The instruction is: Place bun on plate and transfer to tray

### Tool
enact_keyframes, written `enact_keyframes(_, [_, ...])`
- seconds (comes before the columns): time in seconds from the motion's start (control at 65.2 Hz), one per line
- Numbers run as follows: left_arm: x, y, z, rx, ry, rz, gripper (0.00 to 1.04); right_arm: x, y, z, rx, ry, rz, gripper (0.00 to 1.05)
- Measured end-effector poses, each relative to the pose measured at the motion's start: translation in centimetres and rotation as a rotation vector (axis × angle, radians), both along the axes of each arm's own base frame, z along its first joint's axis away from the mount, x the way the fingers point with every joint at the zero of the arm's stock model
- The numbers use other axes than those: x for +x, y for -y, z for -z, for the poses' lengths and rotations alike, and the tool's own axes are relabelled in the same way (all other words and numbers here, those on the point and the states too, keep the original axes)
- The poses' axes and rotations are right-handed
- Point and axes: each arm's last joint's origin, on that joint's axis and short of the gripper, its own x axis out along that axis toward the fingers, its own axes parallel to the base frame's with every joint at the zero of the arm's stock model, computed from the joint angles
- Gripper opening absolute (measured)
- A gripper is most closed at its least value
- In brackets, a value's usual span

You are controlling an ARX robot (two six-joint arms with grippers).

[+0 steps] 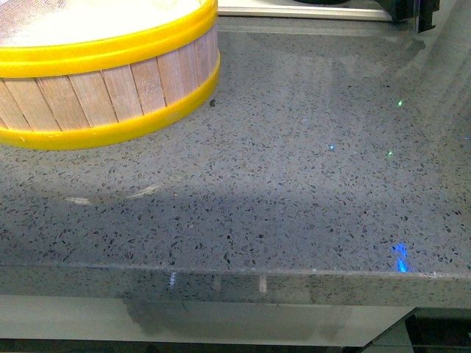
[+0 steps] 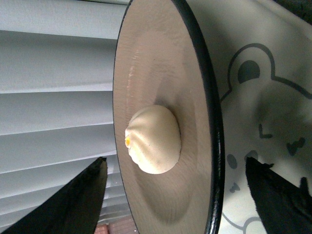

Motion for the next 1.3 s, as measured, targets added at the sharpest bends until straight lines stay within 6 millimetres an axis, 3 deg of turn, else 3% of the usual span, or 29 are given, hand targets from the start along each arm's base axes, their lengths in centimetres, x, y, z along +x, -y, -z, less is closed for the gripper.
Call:
enact_keyframes(0.061, [0.0, 0.0, 0.0, 0.000, 0.000, 0.000, 0.98, -0.4, -0.1, -0.4, 0.001, 0.009, -0.002, 0.98])
enact_keyframes(0.199, [0.0, 0.0, 0.0, 0.000, 0.000, 0.000, 0.98, -1.8, -0.4, -1.5, -0.004, 0.039, -0.004, 0.96])
enact_keyframes(0.353, [0.0, 0.0, 0.0, 0.000, 0.000, 0.000, 0.98, -5.5, -0.5, -3.1, -0.080, 0.083, 0.033, 0.96])
enact_keyframes(0.552, [0.0, 0.0, 0.0, 0.000, 0.000, 0.000, 0.98, -12.7, 1.6, -5.6, -0.409, 0.194, 0.181, 0.96])
enact_keyframes(0.644, [0.0, 0.0, 0.0, 0.000, 0.000, 0.000, 0.98, -17.5, 2.9, -6.6, -0.622, 0.247, 0.269, 0.96])
enact_keyframes(0.721, [0.0, 0.0, 0.0, 0.000, 0.000, 0.000, 0.98, -23.3, 4.5, -7.1, -0.912, 0.297, 0.344, 0.96])
enact_keyframes(0.859, [0.0, 0.0, 0.0, 0.000, 0.000, 0.000, 0.98, -29.4, 5.9, -6.4, -1.236, 0.320, 0.379, 0.96])
enact_keyframes(1.012, [0.0, 0.0, 0.0, 0.000, 0.000, 0.000, 0.98, -33.9, 7.0, -4.9, -1.434, 0.301, 0.370, 0.96])
enact_keyframes(1.15, [0.0, 0.0, 0.0, 0.000, 0.000, 0.000, 0.98, -36.6, 6.9, -2.9, -1.369, 0.480, 0.146, 0.74])
enact_keyframes(1.304, [0.0, 0.0, 0.0, 0.000, 0.000, -0.001, 0.98, -37.4, 5.8, -0.6, -1.355, 0.515, 0.103, 0.42])
